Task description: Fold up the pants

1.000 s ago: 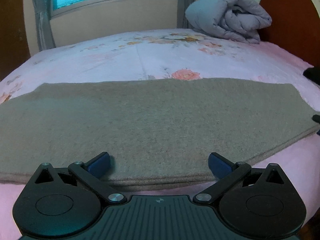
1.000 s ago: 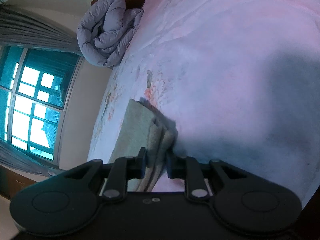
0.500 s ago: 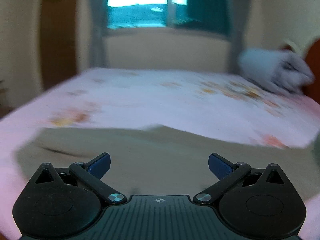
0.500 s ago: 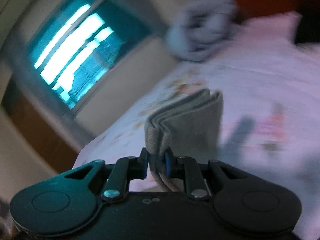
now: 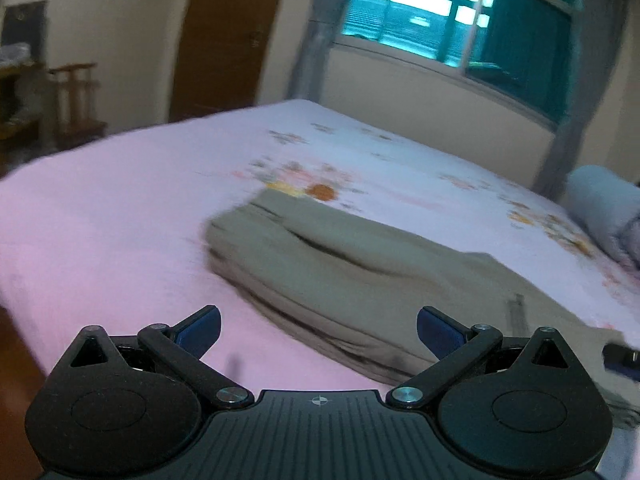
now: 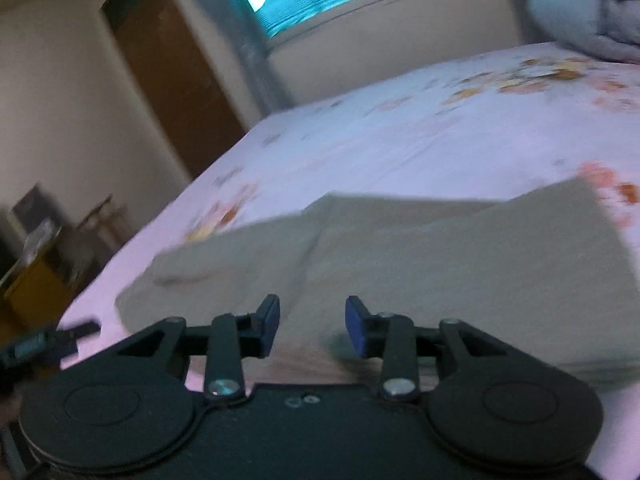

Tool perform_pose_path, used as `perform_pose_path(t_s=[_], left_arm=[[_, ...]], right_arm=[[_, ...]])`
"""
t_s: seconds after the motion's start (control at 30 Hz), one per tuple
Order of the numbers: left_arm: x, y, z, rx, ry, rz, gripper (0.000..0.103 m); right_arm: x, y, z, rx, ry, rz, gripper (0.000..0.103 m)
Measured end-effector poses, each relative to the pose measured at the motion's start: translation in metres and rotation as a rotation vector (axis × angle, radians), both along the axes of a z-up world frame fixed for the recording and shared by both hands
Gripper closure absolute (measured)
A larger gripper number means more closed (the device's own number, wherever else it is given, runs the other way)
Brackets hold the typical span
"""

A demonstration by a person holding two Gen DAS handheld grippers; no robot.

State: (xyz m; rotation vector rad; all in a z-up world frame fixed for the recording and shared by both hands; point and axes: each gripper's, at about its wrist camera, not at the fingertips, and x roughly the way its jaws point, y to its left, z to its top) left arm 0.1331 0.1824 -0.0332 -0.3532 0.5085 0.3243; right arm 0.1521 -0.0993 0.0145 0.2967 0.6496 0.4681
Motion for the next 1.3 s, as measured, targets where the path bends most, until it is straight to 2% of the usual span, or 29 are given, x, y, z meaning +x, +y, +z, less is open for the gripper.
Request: perform_pose_path(t_s=[0.1,0.2,0.3,0.33,0.37,0.47,0.57,0.63,0.73,0.87,1.0,1.1,1.13,1.2,1.23,1.3], left_arm=[[0.025,-0.033,-0.006,-0.069,-0.014,-0.130,0.000],[0.052,-0.075,-0.004,-0.101,-0.054,-0.287,0.000],[0.084,-0.115,-0.005,-0.115,-0.025,-0.385,0.002],[0.092,-0.124,-0.007,-0.114,0.002,-0.398,0.016],[0.103,-0.132,-0.011,-0.123,0.041,-0.411,0.030],[0.122,-0.146,-0.027,-0.175,0.127,-0.418,0.048],[0.126,-0.152,-0.043,-0.187,0.168,-0.378,0.048],[0.123,-0.149,-0.049,-0.200,0.167,-0.361,0.052],[0.118,-0.149,-0.048,-0.188,0.159,-0.348,0.057],[0.111,-0.151,-0.043,-0.131,0.166,-0.306,0.053],[0.121,-0.158,-0.045,-0.149,0.188,-0.332,0.055],[0.117,-0.145,-0.042,-0.190,0.165,-0.319,0.079],[0.113,-0.142,-0.041,-0.173,0.157,-0.314,0.082],[0.109,-0.140,-0.044,-0.175,0.170,-0.330,0.082],[0.108,-0.140,-0.047,-0.169,0.173,-0.336,0.081],[0.110,-0.139,-0.050,-0.174,0.174,-0.324,0.078]], right_arm=[[-0.006,-0.039,0.016,-0.004,-0.043,-0.097,0.069],[-0.011,-0.084,0.030,-0.004,-0.058,-0.191,0.069],[-0.023,-0.117,0.032,0.007,-0.079,-0.288,0.064],[-0.025,-0.130,0.032,0.015,-0.077,-0.327,0.057],[-0.027,-0.141,0.031,0.026,-0.069,-0.356,0.056],[-0.033,-0.166,0.023,0.044,-0.050,-0.394,0.055],[-0.043,-0.180,0.015,0.057,-0.042,-0.413,0.054],[-0.041,-0.186,0.011,0.069,-0.034,-0.420,0.054],[-0.040,-0.188,0.005,0.088,-0.017,-0.425,0.054],[-0.042,-0.189,0.003,0.095,-0.012,-0.417,0.049],[-0.039,-0.188,-0.003,0.105,0.013,-0.398,0.048],[-0.038,-0.183,-0.002,0.104,0.014,-0.387,0.048],[-0.036,-0.181,0.000,0.096,0.010,-0.380,0.048],[-0.033,-0.174,0.004,0.065,-0.003,-0.370,0.041],[-0.028,-0.166,0.004,0.012,0.011,-0.357,0.029],[-0.015,-0.147,-0.005,-0.121,0.046,-0.331,0.030]])
